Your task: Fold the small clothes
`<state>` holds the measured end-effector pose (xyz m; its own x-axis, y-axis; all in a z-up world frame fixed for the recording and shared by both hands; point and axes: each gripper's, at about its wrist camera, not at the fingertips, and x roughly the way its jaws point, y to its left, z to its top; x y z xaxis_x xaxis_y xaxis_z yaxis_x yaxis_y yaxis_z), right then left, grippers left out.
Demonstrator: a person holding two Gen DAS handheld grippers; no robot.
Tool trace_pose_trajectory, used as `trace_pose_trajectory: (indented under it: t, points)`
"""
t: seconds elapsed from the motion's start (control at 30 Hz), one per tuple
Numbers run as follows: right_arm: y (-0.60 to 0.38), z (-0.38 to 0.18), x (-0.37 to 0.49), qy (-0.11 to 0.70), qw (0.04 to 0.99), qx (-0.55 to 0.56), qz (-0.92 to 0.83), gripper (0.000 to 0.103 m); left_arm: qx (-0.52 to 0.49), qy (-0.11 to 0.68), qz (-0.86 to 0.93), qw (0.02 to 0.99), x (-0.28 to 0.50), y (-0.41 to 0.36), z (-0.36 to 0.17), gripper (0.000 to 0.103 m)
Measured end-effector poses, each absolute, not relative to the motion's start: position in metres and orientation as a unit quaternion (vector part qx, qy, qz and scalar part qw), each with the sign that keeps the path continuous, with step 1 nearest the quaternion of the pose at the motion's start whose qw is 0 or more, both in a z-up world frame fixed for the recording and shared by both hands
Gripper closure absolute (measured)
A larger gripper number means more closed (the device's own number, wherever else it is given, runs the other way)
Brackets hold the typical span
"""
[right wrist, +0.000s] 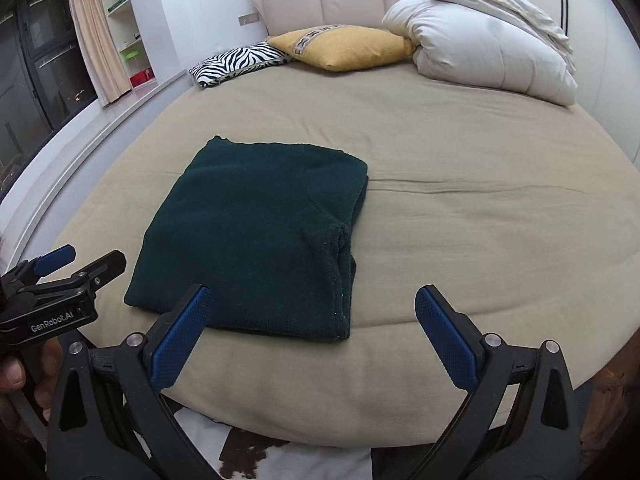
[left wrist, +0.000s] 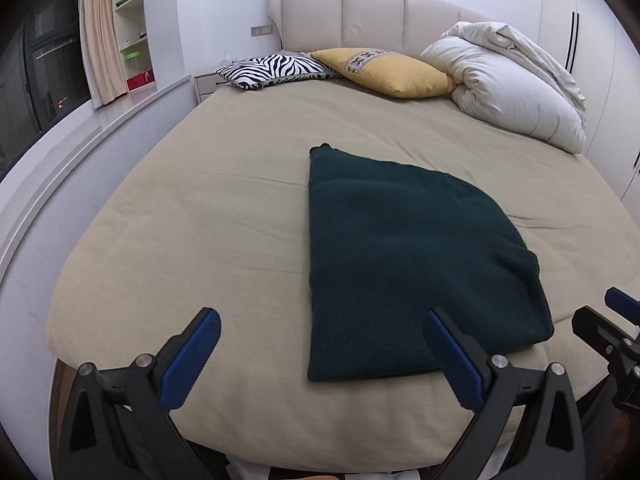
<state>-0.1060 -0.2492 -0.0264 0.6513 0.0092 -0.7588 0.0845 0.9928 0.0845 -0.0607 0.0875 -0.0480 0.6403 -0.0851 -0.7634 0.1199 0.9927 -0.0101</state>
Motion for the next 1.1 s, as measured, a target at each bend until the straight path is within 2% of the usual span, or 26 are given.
trace_pose_trajectory:
  t: [1.1]
  points:
    - [-0.2463, -0.0278, -0.0982, 0.428, 0.902, 0.061, -0.009, 0.0, 0.021, 0.423, -0.06, 0.904, -0.0626, 0.0858, -0.0524, 0.0]
